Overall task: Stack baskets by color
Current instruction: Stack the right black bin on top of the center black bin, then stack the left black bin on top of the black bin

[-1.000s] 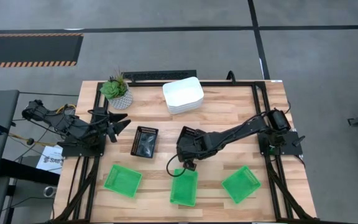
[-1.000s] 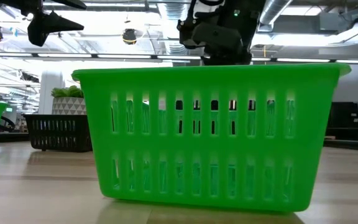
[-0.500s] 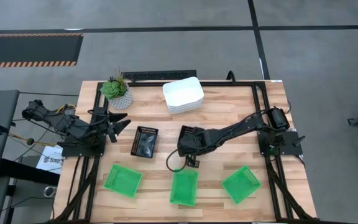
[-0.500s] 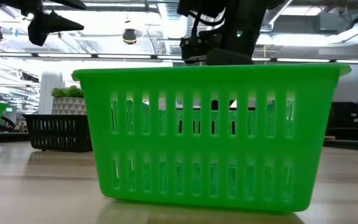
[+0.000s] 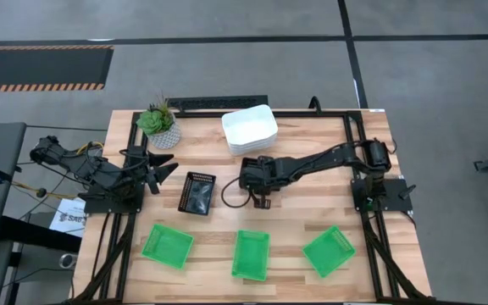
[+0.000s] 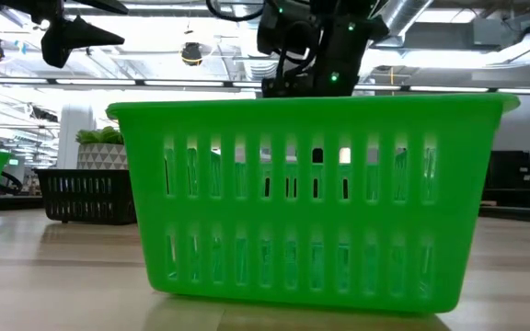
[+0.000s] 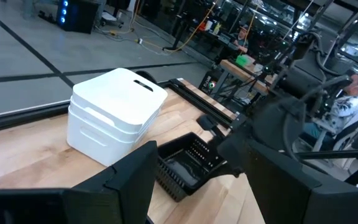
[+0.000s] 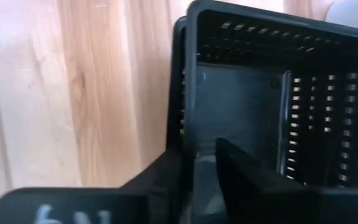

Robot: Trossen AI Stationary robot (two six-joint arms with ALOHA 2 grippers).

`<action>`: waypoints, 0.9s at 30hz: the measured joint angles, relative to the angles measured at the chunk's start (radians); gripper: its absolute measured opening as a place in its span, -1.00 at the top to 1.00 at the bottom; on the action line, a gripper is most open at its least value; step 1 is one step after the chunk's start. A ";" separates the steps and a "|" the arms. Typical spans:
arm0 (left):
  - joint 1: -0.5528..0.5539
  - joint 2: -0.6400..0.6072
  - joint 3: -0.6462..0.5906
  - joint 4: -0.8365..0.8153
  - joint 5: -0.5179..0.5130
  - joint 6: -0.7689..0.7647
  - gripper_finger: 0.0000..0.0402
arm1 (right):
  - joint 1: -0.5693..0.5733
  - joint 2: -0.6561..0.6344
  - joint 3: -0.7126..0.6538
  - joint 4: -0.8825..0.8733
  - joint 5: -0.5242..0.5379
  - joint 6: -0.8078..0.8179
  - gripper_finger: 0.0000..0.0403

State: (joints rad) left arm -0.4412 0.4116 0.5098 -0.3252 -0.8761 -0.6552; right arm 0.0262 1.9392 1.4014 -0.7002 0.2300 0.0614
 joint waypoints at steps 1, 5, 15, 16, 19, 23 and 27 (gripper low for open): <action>0.000 0.000 0.000 0.000 0.000 0.000 -0.12 | -0.005 -0.003 0.000 0.001 0.000 -0.007 0.36; 0.000 0.000 0.000 0.000 0.000 -0.005 -0.12 | -0.015 -0.009 0.014 -0.011 -0.004 -0.021 0.08; 0.000 0.000 0.000 0.000 0.000 -0.011 -0.12 | -0.006 -0.009 0.138 -0.112 -0.009 -0.054 -0.16; 0.000 0.000 0.000 0.000 0.000 -0.011 -0.12 | -0.005 -0.009 0.151 -0.112 -0.018 -0.069 -0.16; 0.000 0.000 0.000 0.000 0.000 -0.011 -0.12 | 0.012 -0.009 0.194 -0.072 -0.068 -0.155 -0.14; 0.000 0.000 0.000 0.000 0.000 -0.011 -0.12 | 0.051 -0.008 0.242 0.011 -0.082 -0.294 -0.14; 0.000 0.000 0.000 0.001 0.001 -0.011 -0.12 | 0.073 -0.004 0.247 0.111 -0.084 -0.389 -0.13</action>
State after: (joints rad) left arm -0.4416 0.4116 0.5098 -0.3245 -0.8753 -0.6660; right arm 0.0995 1.9350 1.6482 -0.5896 0.1462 -0.3279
